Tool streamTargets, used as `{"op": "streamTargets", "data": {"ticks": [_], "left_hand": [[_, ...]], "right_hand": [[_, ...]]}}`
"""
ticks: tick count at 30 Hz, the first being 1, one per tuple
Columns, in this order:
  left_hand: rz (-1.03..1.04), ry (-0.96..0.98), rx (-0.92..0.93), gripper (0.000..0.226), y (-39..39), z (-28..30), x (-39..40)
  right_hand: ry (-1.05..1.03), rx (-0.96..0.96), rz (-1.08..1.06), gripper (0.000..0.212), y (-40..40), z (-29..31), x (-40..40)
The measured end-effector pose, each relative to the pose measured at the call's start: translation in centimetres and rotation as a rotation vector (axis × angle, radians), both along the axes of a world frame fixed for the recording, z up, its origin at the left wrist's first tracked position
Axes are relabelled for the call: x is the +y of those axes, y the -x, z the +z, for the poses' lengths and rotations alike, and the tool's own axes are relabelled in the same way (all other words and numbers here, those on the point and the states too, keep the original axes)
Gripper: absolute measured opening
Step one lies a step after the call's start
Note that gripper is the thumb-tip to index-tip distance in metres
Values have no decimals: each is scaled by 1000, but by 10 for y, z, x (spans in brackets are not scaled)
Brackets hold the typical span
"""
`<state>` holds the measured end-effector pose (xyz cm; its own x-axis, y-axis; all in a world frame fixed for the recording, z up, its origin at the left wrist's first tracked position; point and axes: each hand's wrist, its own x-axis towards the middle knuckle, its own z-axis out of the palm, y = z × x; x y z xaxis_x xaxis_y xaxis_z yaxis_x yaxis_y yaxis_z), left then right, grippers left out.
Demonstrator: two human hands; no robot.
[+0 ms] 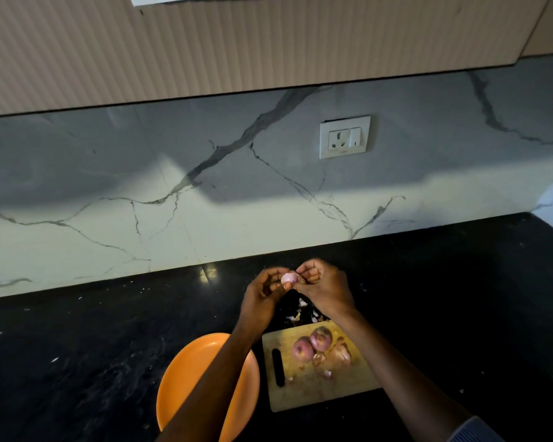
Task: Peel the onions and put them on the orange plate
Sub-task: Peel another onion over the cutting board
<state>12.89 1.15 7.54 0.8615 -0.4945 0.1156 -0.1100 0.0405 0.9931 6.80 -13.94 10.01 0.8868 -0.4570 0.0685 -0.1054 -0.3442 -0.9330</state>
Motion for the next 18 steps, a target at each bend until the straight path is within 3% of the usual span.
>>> {"op": "streamTargets", "data": {"ticks": [11, 18], "left_hand": [[-71, 133, 201, 31, 3, 3, 1], [-45, 129, 225, 35, -2, 5, -1]], "right_hand": [[-86, -47, 21, 31, -6, -4, -3], [-255, -80, 97, 11, -9, -14, -12]]}}
